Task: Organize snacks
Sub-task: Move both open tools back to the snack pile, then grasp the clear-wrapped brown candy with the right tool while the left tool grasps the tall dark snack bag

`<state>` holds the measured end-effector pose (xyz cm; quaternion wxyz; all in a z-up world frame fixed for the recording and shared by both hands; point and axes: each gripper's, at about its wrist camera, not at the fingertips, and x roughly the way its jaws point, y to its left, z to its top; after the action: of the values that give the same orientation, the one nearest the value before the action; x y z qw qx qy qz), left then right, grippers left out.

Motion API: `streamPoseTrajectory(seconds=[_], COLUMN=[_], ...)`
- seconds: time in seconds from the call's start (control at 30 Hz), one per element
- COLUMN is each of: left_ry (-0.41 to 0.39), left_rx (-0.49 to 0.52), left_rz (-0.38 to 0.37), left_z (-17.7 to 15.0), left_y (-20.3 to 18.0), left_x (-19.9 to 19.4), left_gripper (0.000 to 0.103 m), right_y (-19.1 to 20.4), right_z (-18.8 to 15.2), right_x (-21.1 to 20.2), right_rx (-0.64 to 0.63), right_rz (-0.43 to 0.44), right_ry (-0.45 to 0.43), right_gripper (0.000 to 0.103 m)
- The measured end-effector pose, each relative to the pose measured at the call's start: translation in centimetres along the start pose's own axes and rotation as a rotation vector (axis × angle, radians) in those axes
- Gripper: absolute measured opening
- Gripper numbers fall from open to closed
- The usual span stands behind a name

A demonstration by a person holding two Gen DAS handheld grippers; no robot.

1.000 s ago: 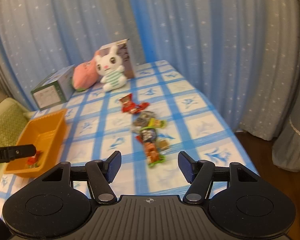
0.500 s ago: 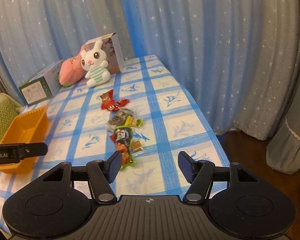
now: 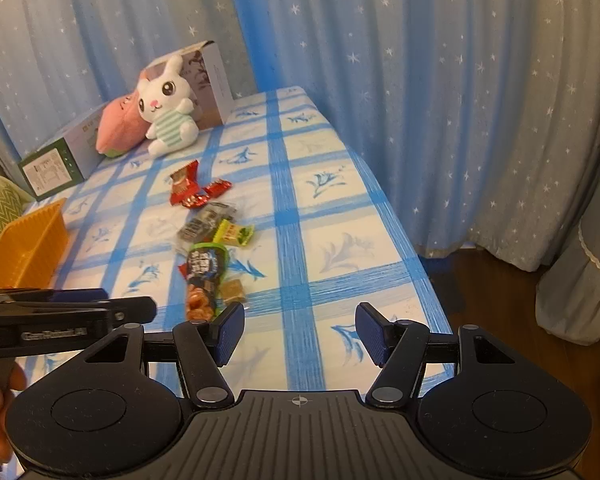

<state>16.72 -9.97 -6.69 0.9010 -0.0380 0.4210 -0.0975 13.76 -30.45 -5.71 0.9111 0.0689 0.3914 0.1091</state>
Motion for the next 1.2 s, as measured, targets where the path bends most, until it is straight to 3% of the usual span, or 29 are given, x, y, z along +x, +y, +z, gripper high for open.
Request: streamPoseTrajectory(seconds=[0.47, 0.8, 0.9, 1.2], left_ry=[0.043, 0.073, 0.068, 0.032], left_rx=[-0.026, 0.122, 0.164, 0.144], left_rz=[-0.054, -0.048, -0.017, -0.053], left_z=[0.9, -0.5, -1.4, -2.2], left_y=[-0.8, 2.0, 3.3, 4.9], left_x=[6.0, 3.0, 2.1, 1.8], left_gripper=[0.031, 0.021, 0.021, 0.025], right_y=[-1.1, 1.0, 2.3, 4.7], right_z=[-0.3, 0.2, 0.5, 0.8], right_x=[3.0, 5.5, 6.7, 10.7], right_rx=[0.013, -0.064, -0.109, -0.201], right_rz=[-0.003, 0.071, 0.095, 0.1], right_ry=[0.036, 0.052, 0.062, 0.105], right_gripper=[0.062, 0.062, 0.05, 0.034])
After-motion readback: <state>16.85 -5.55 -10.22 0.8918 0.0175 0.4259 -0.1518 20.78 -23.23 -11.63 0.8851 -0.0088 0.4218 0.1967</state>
